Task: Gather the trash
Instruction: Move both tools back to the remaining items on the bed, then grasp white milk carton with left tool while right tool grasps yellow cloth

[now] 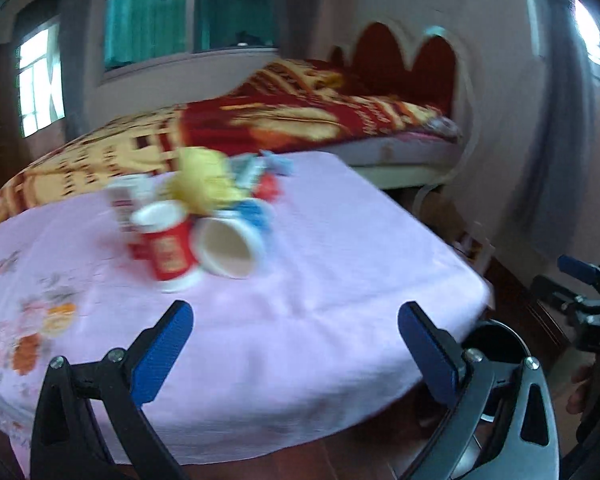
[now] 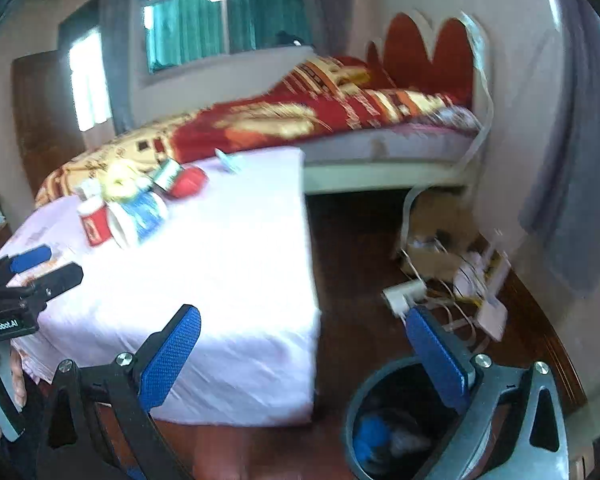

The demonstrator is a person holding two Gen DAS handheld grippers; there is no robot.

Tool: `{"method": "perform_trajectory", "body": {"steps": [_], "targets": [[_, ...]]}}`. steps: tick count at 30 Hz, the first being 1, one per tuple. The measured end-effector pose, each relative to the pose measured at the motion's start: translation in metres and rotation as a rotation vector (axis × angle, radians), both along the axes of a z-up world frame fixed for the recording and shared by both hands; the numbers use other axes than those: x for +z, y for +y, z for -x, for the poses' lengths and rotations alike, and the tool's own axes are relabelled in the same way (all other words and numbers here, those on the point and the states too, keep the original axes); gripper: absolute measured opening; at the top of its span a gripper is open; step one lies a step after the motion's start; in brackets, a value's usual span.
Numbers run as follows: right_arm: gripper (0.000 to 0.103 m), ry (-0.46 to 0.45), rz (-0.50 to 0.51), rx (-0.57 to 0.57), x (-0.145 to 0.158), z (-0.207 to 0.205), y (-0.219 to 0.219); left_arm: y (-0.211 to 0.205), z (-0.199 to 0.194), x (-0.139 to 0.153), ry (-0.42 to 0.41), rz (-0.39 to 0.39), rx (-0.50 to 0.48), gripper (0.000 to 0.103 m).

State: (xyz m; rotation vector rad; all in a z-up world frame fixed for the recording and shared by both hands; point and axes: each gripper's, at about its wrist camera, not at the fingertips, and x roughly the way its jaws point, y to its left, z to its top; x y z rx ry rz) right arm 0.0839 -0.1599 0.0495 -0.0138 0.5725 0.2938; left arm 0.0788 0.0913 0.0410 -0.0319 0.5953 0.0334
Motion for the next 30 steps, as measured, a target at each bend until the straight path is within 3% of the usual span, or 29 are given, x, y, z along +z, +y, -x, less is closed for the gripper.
{"method": "perform_trajectory", "body": {"steps": [7,17,22,30], "targets": [[0.103,-0.015,-0.005,0.097,0.025,-0.017,0.075,0.073,0.009,0.001,-0.018,0.007,0.139,0.102],[0.103,-0.038,-0.029,0.279,0.038,-0.060,0.179,0.139,-0.016,-0.006,-0.002,0.011,0.223,0.101],[0.098,-0.035,-0.016,0.340,0.040,-0.087,0.223,0.157,-0.037,-0.010,0.007,0.033,0.221,0.095],[0.079,0.048,0.002,0.394,0.017,-0.141,0.272,0.167,-0.068,-0.007,-0.007,0.053,0.192,0.093]]}}
